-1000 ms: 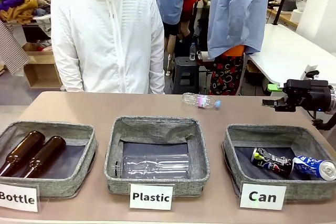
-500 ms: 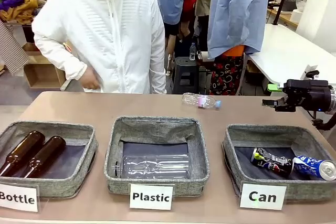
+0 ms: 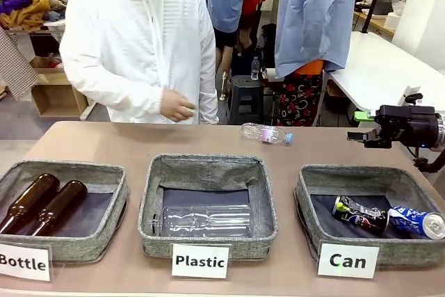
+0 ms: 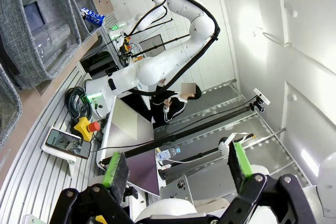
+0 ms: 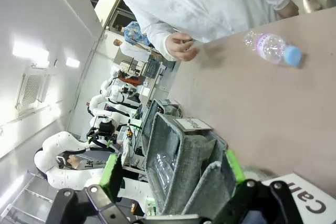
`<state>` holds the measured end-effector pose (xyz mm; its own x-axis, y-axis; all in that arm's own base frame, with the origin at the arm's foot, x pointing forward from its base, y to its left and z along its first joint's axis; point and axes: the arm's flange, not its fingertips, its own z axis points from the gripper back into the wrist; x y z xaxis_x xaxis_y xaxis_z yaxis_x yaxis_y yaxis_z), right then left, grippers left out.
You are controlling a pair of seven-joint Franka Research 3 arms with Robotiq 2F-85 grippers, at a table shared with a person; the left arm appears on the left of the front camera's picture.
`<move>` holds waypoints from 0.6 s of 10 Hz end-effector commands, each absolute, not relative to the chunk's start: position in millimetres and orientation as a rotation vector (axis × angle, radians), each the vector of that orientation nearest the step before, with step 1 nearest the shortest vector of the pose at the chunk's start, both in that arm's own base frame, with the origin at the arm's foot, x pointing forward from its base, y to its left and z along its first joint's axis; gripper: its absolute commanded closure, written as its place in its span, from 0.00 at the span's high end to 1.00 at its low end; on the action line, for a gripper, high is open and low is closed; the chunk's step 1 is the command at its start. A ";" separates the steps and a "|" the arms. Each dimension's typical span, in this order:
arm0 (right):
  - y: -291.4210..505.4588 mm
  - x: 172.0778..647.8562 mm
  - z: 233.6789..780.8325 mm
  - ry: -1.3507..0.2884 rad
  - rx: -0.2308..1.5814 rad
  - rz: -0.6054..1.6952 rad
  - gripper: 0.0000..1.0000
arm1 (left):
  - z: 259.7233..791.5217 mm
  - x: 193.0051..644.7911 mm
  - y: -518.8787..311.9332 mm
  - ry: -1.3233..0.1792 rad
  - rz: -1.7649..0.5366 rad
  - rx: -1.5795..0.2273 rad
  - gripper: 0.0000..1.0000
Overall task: Sort the can waste into the basket.
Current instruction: Pick up the can waste from the table and place it in the right Fabric basket.
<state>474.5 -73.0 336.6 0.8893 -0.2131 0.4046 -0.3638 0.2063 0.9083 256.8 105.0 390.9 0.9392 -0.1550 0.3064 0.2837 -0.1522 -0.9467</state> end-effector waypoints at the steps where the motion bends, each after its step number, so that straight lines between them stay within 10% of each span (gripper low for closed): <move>1: -71.1 475.2 339.0 -0.528 1.366 0.117 1.00 | 392.3 255.3 105.5 -0.115 -0.405 -1.691 1.00; 6: -71.1 475.2 339.0 -0.528 1.366 0.117 1.00 | 392.3 255.3 105.5 -0.115 -0.405 -1.691 1.00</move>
